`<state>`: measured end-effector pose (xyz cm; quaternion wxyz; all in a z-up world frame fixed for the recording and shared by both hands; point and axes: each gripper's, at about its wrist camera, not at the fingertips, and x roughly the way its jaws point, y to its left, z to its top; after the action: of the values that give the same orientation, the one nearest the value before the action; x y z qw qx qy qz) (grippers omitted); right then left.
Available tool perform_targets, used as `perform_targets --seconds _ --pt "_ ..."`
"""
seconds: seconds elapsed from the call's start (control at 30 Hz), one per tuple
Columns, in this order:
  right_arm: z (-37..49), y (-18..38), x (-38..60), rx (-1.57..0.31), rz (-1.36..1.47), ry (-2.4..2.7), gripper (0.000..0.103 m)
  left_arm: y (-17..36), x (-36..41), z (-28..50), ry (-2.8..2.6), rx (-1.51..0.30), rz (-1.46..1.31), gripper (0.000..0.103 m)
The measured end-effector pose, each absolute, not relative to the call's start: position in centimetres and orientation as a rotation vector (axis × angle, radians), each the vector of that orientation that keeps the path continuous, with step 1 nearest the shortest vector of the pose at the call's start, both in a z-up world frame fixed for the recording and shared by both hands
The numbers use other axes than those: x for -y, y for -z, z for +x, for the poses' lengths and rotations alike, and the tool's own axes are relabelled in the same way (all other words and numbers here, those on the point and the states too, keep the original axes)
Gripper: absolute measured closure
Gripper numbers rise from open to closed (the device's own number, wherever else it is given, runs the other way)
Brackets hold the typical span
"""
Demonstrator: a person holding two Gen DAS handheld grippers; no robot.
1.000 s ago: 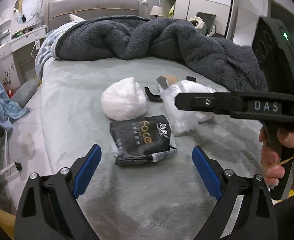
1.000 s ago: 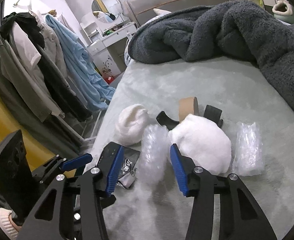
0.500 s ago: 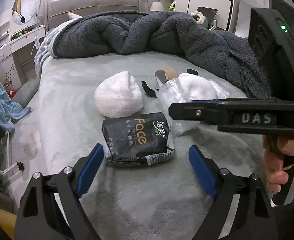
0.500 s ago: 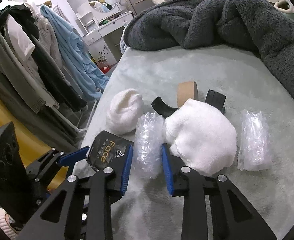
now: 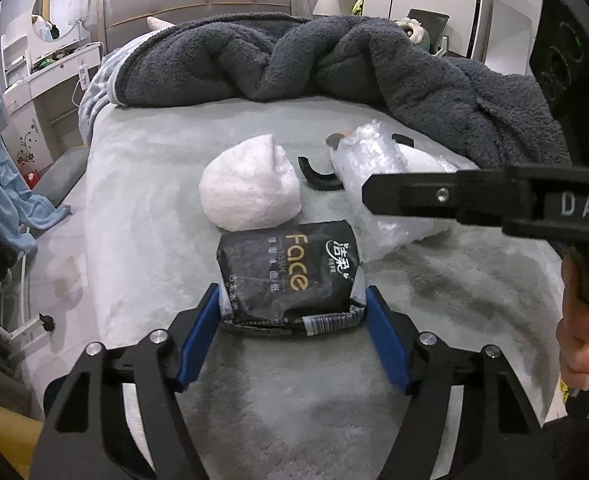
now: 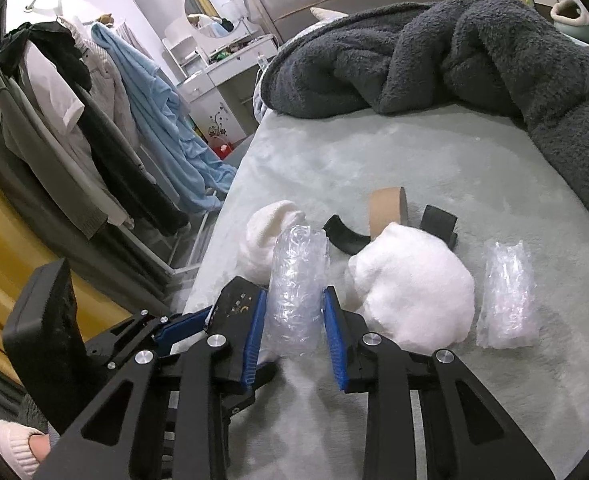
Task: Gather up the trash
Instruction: 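Grasp the black Face tissue pack with the left tool while the right grasps bubble wrap, then carry both items over the teal bin and open both tools to drop them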
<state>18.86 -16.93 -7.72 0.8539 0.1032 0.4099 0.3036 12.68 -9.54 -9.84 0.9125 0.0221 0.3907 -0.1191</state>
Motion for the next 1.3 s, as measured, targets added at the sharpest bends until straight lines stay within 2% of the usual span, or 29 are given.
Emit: perform_targets --seconds 0.47,1.3 --pt "18.5 6.5 13.0 -0.869 0.147 -0.697 0.073 7.2 4.4 9.6 0.170 -0.695 0.007 0.031" --pt "17.4 5.3 4.5 -0.865 0.049 -0.822 0.073 9.8 -5.5 8.8 0.017 -0.795 -0.083 0.031"
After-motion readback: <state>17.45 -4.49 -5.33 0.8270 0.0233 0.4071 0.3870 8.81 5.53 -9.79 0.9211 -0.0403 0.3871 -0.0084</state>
